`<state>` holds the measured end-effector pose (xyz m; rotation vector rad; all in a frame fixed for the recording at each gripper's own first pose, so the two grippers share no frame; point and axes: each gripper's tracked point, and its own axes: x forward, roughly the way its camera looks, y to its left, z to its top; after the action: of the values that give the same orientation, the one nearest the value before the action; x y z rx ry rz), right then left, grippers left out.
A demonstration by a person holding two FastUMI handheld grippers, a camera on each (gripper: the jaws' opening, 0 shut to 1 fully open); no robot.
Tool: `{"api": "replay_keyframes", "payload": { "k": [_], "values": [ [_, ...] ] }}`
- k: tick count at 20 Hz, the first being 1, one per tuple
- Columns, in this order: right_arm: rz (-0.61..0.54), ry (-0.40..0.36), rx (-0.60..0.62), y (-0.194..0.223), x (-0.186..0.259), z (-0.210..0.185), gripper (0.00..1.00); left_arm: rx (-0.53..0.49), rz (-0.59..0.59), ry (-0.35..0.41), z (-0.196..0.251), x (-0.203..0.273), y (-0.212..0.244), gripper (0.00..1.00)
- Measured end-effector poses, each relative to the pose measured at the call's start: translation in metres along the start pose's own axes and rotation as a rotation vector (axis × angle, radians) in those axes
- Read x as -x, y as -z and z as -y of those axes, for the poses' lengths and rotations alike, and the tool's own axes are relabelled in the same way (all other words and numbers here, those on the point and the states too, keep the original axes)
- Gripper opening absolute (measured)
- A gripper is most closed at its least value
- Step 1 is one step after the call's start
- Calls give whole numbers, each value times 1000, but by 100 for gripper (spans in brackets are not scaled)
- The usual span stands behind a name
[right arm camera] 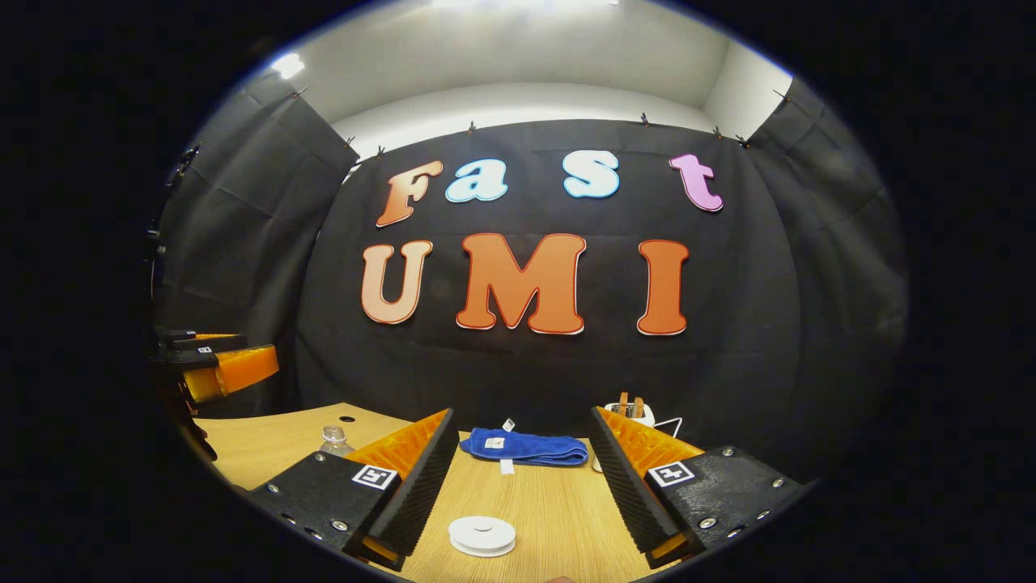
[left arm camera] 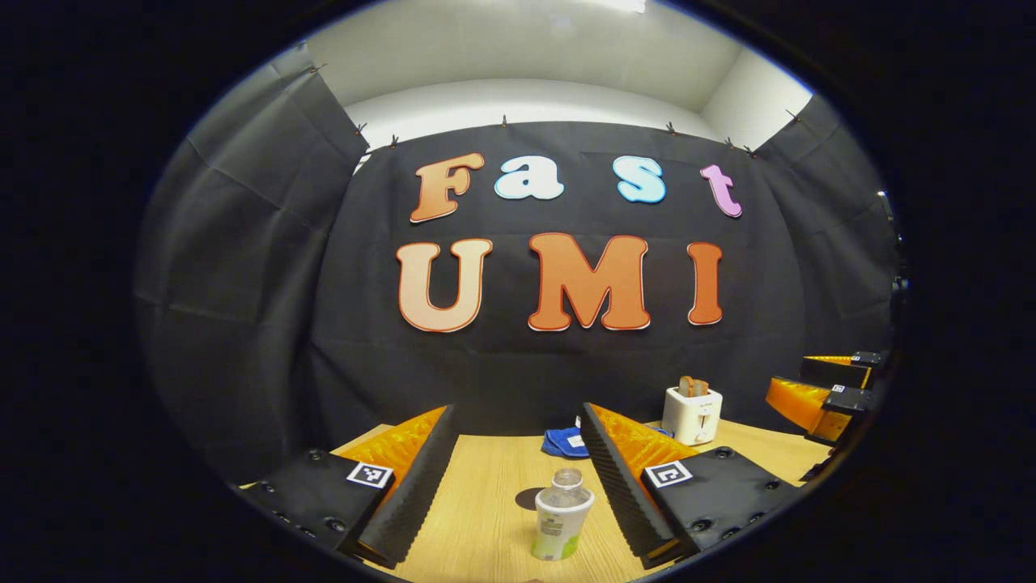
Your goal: Open the teacup lid with one hand, grasp the water bottle and pour water into the teacup with the other hand; after pouring, place the water bottle on the coaster and then close the teacup lid.
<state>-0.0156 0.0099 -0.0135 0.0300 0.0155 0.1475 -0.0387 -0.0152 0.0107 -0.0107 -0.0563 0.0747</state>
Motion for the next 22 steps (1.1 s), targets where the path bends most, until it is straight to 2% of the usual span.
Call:
{"api": "replay_keyframes", "payload": {
  "k": [5, 14, 18, 22],
  "values": [
    [-39, 2, -11, 14, 2, 11, 97, -13, -20, 17, 23, 6, 9, 97],
    [-75, -2, -11, 26, -3, 24, 97, -5, -39, 23, 26, 5, 15, 96],
    [-59, -16, -17, 35, -6, 18, 97, -27, -35, 12, 21, 5, 28, 97],
    [-111, -43, 4, 62, -14, 2, 96, -34, -77, 40, 21, 3, 47, 97]
  ]
}}
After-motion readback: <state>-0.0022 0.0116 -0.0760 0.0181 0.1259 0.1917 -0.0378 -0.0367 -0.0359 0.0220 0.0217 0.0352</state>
